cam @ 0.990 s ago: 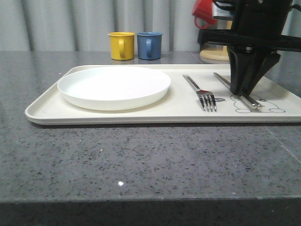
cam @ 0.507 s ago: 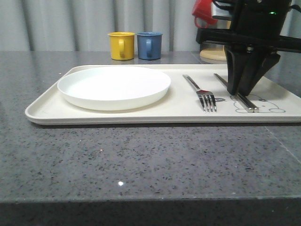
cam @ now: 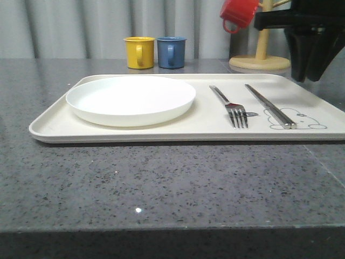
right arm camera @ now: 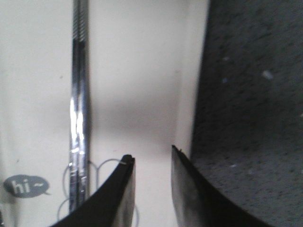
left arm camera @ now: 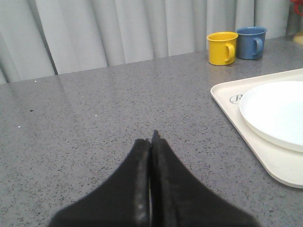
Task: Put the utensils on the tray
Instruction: 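Grasp the silver spoon on the table with the right gripper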
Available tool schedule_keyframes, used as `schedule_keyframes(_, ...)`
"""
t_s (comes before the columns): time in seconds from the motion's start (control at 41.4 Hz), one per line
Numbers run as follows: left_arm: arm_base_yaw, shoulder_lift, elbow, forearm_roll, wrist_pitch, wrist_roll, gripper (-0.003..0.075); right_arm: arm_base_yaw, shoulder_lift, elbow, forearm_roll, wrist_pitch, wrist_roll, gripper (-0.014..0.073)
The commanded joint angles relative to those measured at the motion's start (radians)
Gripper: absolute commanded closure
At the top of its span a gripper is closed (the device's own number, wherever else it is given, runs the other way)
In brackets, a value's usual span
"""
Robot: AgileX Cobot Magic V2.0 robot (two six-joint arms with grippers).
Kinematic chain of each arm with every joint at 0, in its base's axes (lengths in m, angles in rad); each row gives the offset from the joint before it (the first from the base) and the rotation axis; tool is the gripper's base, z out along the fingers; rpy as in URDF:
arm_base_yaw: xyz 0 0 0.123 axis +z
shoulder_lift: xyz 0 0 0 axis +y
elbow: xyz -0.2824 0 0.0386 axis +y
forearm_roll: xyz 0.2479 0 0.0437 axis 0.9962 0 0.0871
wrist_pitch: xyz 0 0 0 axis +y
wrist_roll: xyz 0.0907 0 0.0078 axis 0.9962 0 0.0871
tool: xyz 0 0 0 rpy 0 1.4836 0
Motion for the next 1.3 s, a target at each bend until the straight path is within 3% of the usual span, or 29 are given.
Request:
schedule_keyframes(0.0, 0.000, 0.010, -0.029, -0.011, -0.082, -0.006, 0.0739, -0.074, -0.053, -0.044, -0.030, 0.048, -0.055, 0.0360)
schedule_keyframes(0.29, 0.000, 0.010, -0.029, -0.011, -0.082, -0.006, 0.0739, -0.329, -0.053, -0.044, -0.030, 0.041, -0.167, 0.0360)
schedule_keyframes(0.483, 0.000, 0.010, -0.029, -0.011, -0.082, -0.006, 0.0739, -0.420, -0.052, -0.044, -0.030, 0.015, -0.218, 0.0360)
schedule_keyframes(1.28, 0.000, 0.010, -0.029, -0.011, -0.082, -0.006, 0.0739, -0.460, 0.041, -0.044, -0.002, -0.038, -0.249, 0.0360)
